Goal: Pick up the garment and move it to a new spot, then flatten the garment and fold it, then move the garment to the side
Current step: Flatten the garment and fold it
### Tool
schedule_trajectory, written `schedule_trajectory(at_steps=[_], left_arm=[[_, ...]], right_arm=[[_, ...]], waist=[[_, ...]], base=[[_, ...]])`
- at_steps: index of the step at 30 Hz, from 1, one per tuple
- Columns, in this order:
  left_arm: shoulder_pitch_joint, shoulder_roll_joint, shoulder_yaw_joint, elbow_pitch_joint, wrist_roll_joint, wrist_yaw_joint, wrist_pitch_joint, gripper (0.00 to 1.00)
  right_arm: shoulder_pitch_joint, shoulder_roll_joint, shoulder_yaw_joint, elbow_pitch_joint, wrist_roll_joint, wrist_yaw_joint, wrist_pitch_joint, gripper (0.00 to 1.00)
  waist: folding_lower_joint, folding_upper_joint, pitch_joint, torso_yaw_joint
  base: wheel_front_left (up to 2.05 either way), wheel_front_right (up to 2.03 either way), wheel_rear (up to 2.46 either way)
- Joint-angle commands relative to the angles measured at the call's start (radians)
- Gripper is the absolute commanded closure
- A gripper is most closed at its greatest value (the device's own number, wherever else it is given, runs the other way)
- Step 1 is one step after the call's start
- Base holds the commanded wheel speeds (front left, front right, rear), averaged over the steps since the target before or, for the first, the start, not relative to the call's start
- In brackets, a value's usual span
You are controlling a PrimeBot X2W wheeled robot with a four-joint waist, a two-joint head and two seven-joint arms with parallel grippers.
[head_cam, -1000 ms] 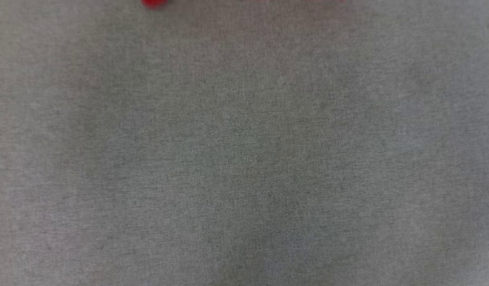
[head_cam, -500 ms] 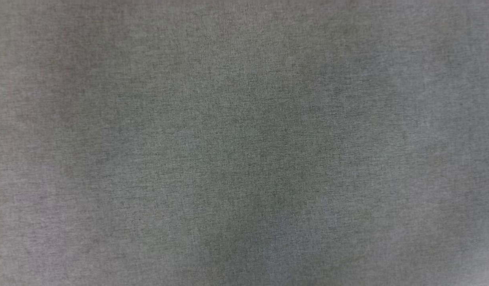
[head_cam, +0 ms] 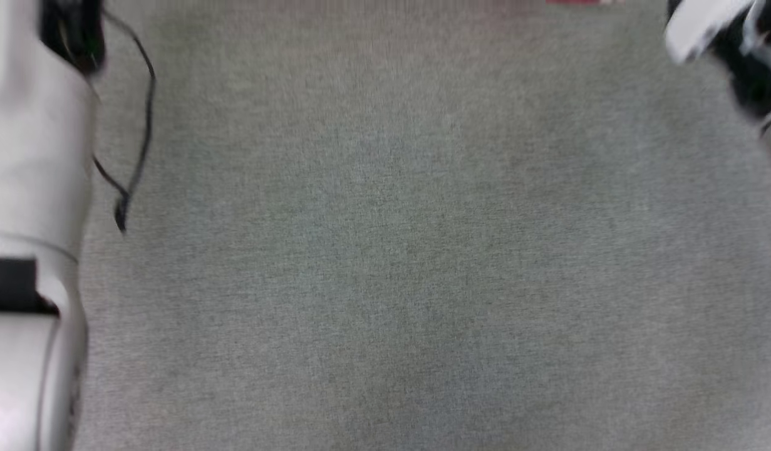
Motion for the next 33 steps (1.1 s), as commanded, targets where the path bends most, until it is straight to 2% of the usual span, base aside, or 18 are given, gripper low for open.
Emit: schedule_trajectory(at_steps=[1,7,13,19,25,33], left_arm=[[0.059,0.003,0.008,-0.004,-0.010,-0.006,-0.010,1.00],[0.355,0.017,0.062,-0.124,-0.041,-0.020,-0.018,1.00],[0.682,0.016,0.121,-0.334,-0.032,0.013,-0.018,1.00],[0.989,0.015,0.169,-0.526,-0.021,0.078,-0.017,1.00],[1.284,0.013,0.188,-0.711,-0.009,0.173,-0.007,1.00],[1.576,-0.002,0.183,-0.932,-0.008,0.267,0.064,1.00]], right_arm=[[0.051,-0.008,0.014,-0.012,0.008,-0.001,-0.016,1.00],[0.263,-0.040,0.057,-0.079,0.053,-0.001,-0.061,1.00],[0.466,-0.060,0.080,-0.150,0.077,-0.001,-0.083,1.00],[0.662,-0.055,0.070,-0.215,0.086,-0.001,-0.097,1.00],[0.858,-0.059,0.026,-0.256,0.065,-0.001,-0.105,1.00],[1.087,-0.050,-0.052,-0.254,-0.037,-0.001,-0.066,1.00]], waist=[[-0.0001,0.0000,-0.075,0.003],[-0.0001,0.0000,-0.195,0.004],[-0.0001,0.0000,-0.293,-0.001],[-0.0001,0.0000,-0.383,-0.017],[-0.0001,0.0000,-0.463,-0.026],[-0.0001,0.0000,-0.512,-0.021]], base=[[0.00,0.00,0.00],[0.00,0.00,0.00],[0.00,0.00,0.00],[0.00,0.00,0.00],[0.00,0.00,0.00],[0.00,0.00,0.00]])
